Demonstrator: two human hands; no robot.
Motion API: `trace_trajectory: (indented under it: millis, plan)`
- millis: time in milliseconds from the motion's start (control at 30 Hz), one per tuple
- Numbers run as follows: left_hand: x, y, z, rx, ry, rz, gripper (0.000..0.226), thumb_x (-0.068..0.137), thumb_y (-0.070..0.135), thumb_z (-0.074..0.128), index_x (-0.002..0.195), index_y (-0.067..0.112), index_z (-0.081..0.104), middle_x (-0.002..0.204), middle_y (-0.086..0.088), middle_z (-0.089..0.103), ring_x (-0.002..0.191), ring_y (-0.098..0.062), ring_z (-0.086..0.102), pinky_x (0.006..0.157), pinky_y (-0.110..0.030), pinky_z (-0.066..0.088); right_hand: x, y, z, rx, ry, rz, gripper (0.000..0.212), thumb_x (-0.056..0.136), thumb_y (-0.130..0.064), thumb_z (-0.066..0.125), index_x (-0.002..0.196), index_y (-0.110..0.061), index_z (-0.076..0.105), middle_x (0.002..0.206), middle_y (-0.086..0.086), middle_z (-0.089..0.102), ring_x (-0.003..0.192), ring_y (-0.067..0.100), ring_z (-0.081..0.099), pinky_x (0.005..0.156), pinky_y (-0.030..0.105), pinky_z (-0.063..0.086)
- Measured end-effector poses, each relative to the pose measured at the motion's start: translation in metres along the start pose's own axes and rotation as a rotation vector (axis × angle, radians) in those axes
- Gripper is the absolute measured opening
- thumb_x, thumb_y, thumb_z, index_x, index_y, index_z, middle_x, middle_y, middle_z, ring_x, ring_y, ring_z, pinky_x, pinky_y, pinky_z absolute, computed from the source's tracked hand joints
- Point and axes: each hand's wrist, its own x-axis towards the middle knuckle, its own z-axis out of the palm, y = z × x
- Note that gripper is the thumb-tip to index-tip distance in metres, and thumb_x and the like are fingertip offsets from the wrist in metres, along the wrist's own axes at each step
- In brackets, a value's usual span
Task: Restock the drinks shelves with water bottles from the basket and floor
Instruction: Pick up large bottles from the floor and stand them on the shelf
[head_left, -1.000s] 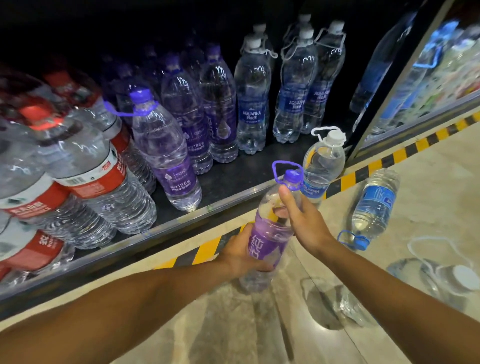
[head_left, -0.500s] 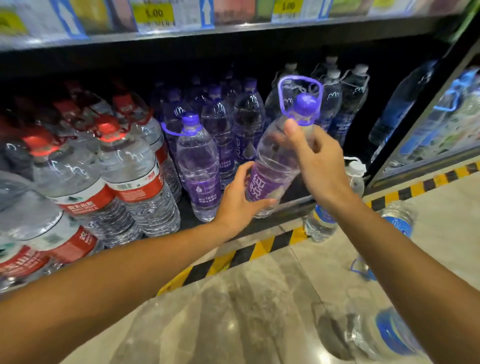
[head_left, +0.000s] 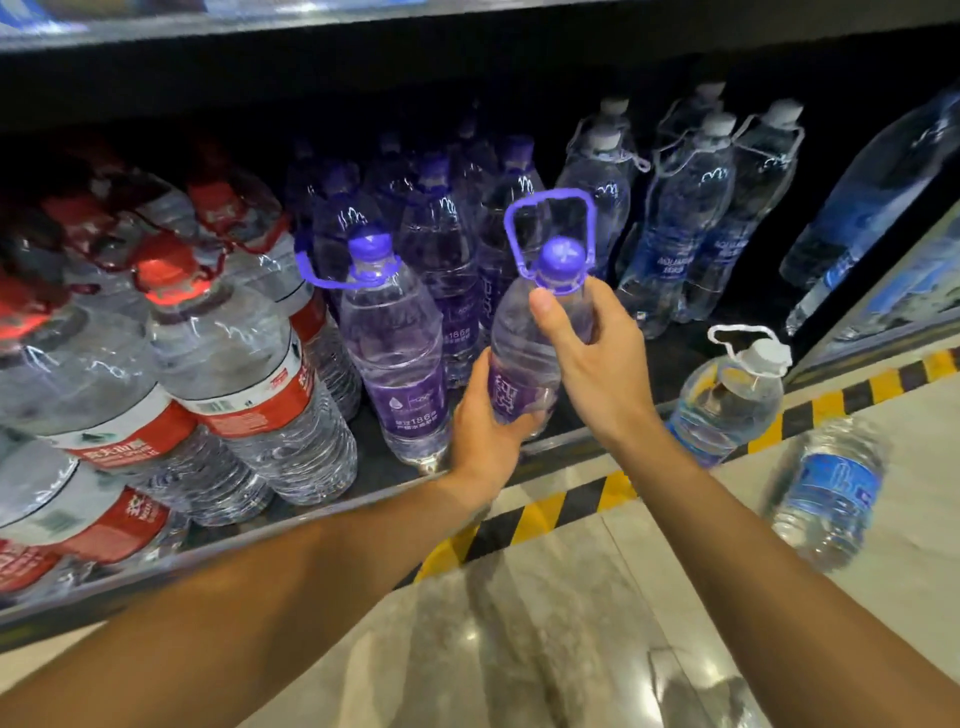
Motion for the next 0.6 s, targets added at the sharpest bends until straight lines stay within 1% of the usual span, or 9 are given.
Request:
trace_trajectory:
  millis: [67,200,233,267,333,367,467,533,600]
  plan:
    - [0.0,-0.003,0.0,-0.001,0.003,0.005,0.087,0.081,0.005,0.083,0.153,0.023,0.037,0.141,0.012,0.059,0.128,0.004,0.055,0.104,-0.016,0.045,0.004,0.005,0.006,-0.02,-0.006,0.009,0.067,0.078,-0.078,0.061,0.124,-0.029,0.064,0.106,-0.026,0.073,0.098,-0.008,0.068,0.085,0.016,0.051]
    - [0.008,-0.005,-0.005,0.071,-0.034,0.026,0.084,0.087,0.016,0.08,0.155,0.021,0.032,0.151,0.006,0.052,0.139,-0.008,0.048,0.118,-0.036,0.039,0.02,0.01,0.016,-0.041,-0.017,0.059,0.071,0.073,-0.087,0.057,0.126,-0.039,0.061,0.109,-0.032,0.069,0.101,-0.013,0.065,0.088,0.021,0.049]
    - [0.01,-0.005,-0.006,0.089,-0.045,0.014,0.086,0.087,0.017,0.08,0.156,0.02,0.029,0.153,0.005,0.049,0.141,-0.009,0.046,0.119,-0.037,0.037,0.026,0.011,0.017,-0.058,-0.021,0.078,0.074,0.072,-0.089,0.055,0.126,-0.04,0.06,0.109,-0.034,0.068,0.101,-0.014,0.064,0.088,0.021,0.048]
    - [0.012,-0.005,-0.007,0.096,-0.056,0.004,0.088,0.086,0.015,0.08,0.156,0.019,0.027,0.153,0.006,0.047,0.14,-0.006,0.045,0.119,-0.033,0.037,0.031,0.012,0.018,-0.077,-0.041,0.103,0.077,0.07,-0.092,0.052,0.127,-0.04,0.059,0.109,-0.034,0.067,0.101,-0.014,0.063,0.087,0.022,0.047]
    - [0.016,-0.009,-0.008,0.101,-0.075,0.016,0.093,0.082,0.008,0.084,0.155,0.019,0.027,0.148,0.011,0.049,0.135,0.005,0.046,0.114,-0.02,0.039,0.042,0.013,0.016,-0.113,-0.121,0.144,0.085,0.068,-0.094,0.049,0.13,-0.036,0.058,0.114,-0.026,0.068,0.106,-0.007,0.064,0.093,0.028,0.049]
    - [0.016,-0.011,-0.007,0.107,-0.08,0.014,0.097,0.079,0.007,0.085,0.155,0.019,0.026,0.148,0.01,0.049,0.135,0.005,0.047,0.113,-0.021,0.04,0.046,0.014,0.014,-0.118,-0.158,0.156,0.088,0.069,-0.094,0.049,0.131,-0.033,0.057,0.118,-0.021,0.068,0.11,-0.002,0.065,0.097,0.033,0.05]
    - [0.02,-0.016,-0.002,0.121,-0.072,-0.038,0.106,0.076,0.011,0.088,0.157,0.022,0.021,0.151,0.001,0.049,0.139,-0.014,0.048,0.116,-0.043,0.041,0.044,0.014,0.011,-0.061,-0.187,0.199,0.089,0.069,-0.091,0.053,0.135,-0.031,0.055,0.124,-0.019,0.065,0.115,0.001,0.063,0.102,0.035,0.049]
    - [0.024,-0.019,0.002,0.092,-0.061,-0.067,0.101,0.075,0.009,0.089,0.153,0.023,0.028,0.147,-0.002,0.052,0.135,-0.019,0.052,0.114,-0.049,0.043,0.041,0.016,0.012,0.003,-0.222,0.215,0.076,0.078,-0.082,0.058,0.134,-0.031,0.057,0.129,-0.012,0.067,0.118,0.008,0.065,0.106,0.043,0.048]
    - [0.026,-0.023,0.003,0.076,-0.064,-0.103,0.098,0.073,0.01,0.09,0.15,0.024,0.032,0.145,-0.004,0.055,0.134,-0.022,0.054,0.112,-0.052,0.043,0.038,0.016,0.013,0.02,-0.226,0.241,0.071,0.078,-0.082,0.059,0.13,-0.034,0.06,0.126,-0.01,0.069,0.116,0.011,0.066,0.106,0.047,0.049]
